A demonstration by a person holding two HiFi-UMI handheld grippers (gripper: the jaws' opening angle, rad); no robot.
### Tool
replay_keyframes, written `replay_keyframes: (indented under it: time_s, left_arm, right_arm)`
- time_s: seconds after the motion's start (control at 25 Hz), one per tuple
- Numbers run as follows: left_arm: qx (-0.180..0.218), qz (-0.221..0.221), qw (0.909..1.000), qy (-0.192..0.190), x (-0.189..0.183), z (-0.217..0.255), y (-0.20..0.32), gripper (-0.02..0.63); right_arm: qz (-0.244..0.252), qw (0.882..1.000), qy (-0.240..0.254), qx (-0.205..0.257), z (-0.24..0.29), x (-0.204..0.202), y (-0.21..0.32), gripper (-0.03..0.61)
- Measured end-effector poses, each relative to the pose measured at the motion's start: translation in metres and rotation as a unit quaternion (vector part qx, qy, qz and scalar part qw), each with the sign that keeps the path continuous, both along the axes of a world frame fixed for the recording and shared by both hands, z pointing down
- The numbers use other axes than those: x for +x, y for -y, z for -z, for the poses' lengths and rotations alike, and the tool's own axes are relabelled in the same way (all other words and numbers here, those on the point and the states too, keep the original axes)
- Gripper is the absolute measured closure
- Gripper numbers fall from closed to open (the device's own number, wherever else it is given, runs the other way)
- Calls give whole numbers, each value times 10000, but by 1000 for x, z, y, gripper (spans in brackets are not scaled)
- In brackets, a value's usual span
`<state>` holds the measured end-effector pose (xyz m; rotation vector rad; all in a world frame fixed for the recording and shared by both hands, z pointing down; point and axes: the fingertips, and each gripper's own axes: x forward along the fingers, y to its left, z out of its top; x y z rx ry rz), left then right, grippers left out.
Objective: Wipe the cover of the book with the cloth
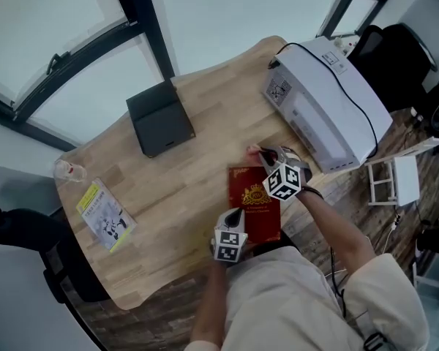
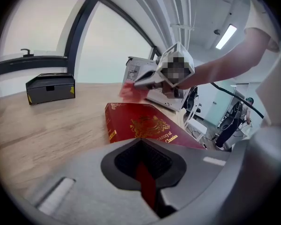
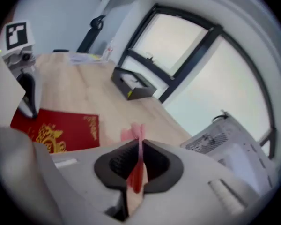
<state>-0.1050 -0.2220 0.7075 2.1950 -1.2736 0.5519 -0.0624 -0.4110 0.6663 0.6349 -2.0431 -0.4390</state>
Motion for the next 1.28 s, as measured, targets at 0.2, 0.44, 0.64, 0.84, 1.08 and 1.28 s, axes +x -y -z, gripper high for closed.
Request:
replay_keyframes:
  time_s: [0.2, 0.44, 0.64, 0.84, 1.08, 1.28]
  left_arm:
    - [108, 173, 9993, -329, -3, -3, 2, 607]
    - [132, 406, 9971, -624, -7, -1, -1, 607]
    - [191, 570, 9948, -824, -11, 4, 2, 606]
    - [227, 632, 9935, -916, -9, 4, 2, 607]
    - [89, 1039, 9855, -1342, -31, 4, -9, 606]
    - [-40, 1411, 9830, -1173, -64, 2, -23, 606]
  right_arm:
    - [891, 9933, 177, 717, 21, -37, -28, 557]
    - [1344, 9887, -123, -655, -35, -55, -88, 557]
    - [1648, 9797, -148, -1127, -46, -71, -123, 557]
    - [1708, 9777, -210, -1204, -46, -71, -142, 557]
    - [1721, 9762, -238, -1297, -45, -70, -168, 557]
    - [1691, 9751, -170, -1422, -44, -64, -196, 557]
